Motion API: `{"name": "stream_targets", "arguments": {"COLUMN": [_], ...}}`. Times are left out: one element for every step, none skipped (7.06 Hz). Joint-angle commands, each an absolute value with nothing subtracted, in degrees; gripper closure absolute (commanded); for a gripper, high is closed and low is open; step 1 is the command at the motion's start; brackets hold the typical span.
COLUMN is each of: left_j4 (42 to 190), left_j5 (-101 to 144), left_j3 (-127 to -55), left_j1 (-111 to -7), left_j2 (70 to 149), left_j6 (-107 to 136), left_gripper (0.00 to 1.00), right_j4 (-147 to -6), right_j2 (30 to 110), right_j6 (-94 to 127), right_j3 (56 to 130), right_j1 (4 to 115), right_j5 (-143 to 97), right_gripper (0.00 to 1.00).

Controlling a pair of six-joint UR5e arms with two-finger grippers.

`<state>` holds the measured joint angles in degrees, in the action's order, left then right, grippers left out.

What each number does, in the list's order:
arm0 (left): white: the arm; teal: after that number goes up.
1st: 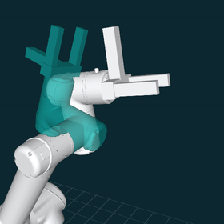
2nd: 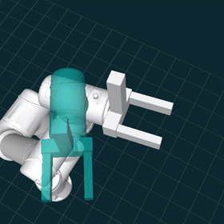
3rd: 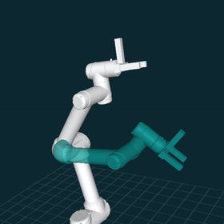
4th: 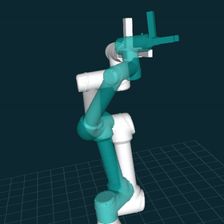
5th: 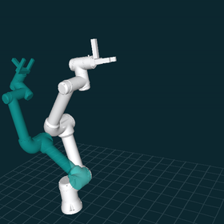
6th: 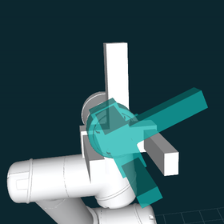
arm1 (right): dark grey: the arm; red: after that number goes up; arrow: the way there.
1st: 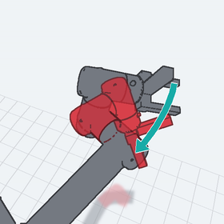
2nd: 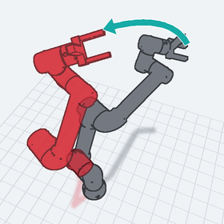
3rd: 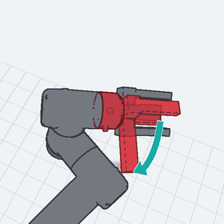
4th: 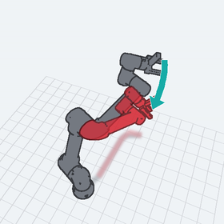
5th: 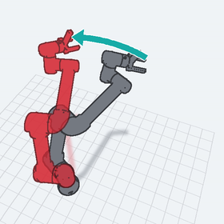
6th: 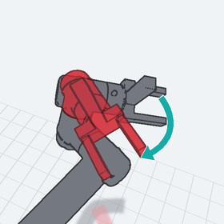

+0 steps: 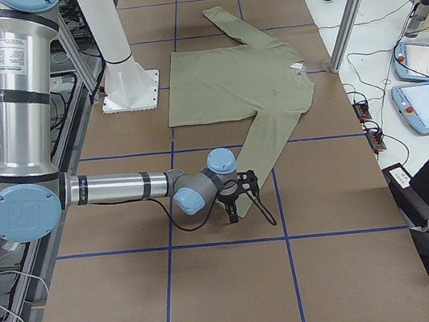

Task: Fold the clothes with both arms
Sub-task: 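Lower the right gripper to the cuff of the sleeve nearest it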

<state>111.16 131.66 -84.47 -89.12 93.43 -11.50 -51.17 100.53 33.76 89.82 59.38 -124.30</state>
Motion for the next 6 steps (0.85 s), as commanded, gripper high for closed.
{"name": "stream_targets", "arguments": {"left_j4": [111.2, 111.2, 111.2, 111.2, 111.2, 111.2], "left_j5": [131.7, 131.7, 131.7, 131.7, 131.7, 131.7], "left_j3": [-84.2, -84.2, -84.2, -84.2, -84.2, -84.2], "left_j1": [-89.2, -89.1, -89.1, -89.1, -89.1, -89.1], "left_j2": [93.4, 93.4, 93.4, 93.4, 93.4, 93.4], "left_j6": [-11.5, -11.6, -11.6, -11.6, -11.6, -11.6], "left_gripper": [0.00, 0.00, 0.00, 0.00, 0.00, 0.00], "right_j4": [-51.2, -51.2, -51.3, -51.3, -51.3, -51.3], "right_j2": [99.8, 99.7, 99.5, 99.1, 99.1, 99.1], "right_j6": [33.8, 33.8, 33.7, 33.7, 33.7, 33.8], "right_j3": [89.4, 89.3, 89.2, 89.1, 88.9, 88.8], "right_j1": [59.2, 59.2, 58.9, 58.6, 58.3, 57.7], "right_j5": [-124.1, -124.1, -124.2, -124.3, -124.3, -124.5], "right_gripper": [0.00, 0.00, 0.00, 0.00, 0.00, 0.00]}}
